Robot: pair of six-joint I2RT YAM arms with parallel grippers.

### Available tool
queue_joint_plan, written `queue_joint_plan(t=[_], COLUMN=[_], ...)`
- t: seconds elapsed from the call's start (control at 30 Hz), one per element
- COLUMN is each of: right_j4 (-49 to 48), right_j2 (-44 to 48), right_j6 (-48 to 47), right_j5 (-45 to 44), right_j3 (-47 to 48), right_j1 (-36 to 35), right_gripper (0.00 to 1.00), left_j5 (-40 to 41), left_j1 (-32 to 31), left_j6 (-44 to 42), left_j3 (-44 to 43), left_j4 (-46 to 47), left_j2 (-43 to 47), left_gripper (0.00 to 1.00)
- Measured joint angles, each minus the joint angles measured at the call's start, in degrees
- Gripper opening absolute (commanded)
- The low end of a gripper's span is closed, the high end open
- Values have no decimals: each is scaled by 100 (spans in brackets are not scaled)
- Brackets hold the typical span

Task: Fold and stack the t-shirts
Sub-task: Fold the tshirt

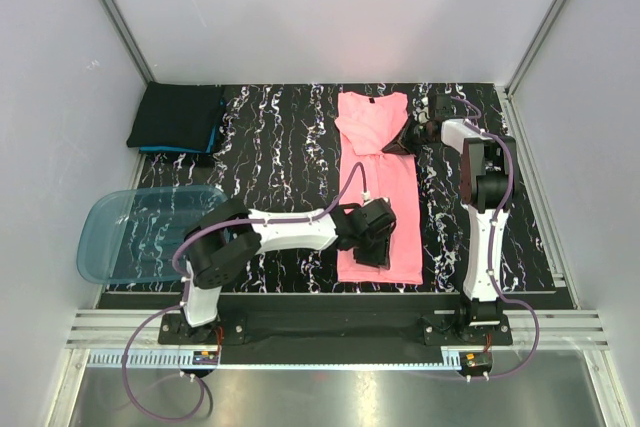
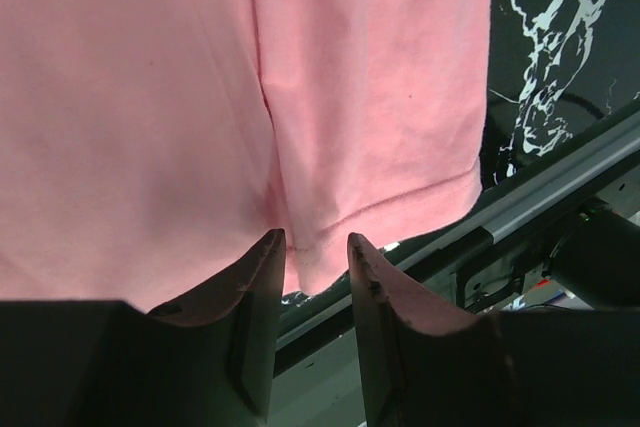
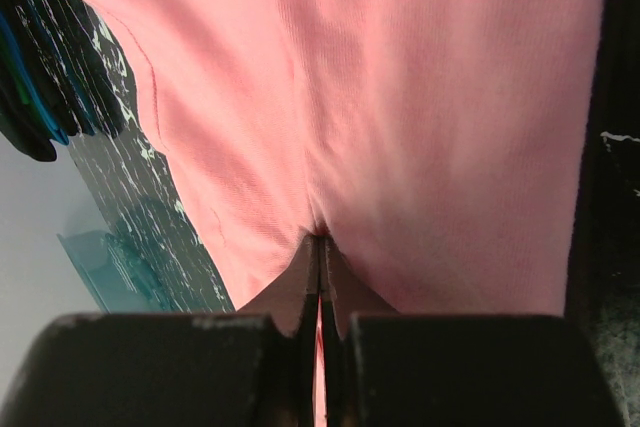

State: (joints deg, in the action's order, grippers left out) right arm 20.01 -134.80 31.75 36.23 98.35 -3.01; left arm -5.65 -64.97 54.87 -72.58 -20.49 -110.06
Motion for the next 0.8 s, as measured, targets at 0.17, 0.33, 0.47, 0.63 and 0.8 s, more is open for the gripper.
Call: queue_joint_plan(t=[0.17,0.33,0.47,0.63,0.8], right_j4=[0,0,0,0,0], right_j2=[0,0,0,0,0], right_j6=[0,0,0,2,7], right_j5=[0,-2,-9,-15,-20], right_j3=[0,0,0,0,0], right_j1=[0,0,0,0,2], right_gripper=[0,0,0,0,0], left_j5=[-66,-90,-96,-90,-20], left_j1=[0,0,-2,-85,-223], left_j6=[74,151,232,380,503], left_j3=[9,109,195,282,286], left_j4=[87,133,186,225,236], left_j2=[-151,-153,-118,31,129], left_gripper=[17,0,0,0,0])
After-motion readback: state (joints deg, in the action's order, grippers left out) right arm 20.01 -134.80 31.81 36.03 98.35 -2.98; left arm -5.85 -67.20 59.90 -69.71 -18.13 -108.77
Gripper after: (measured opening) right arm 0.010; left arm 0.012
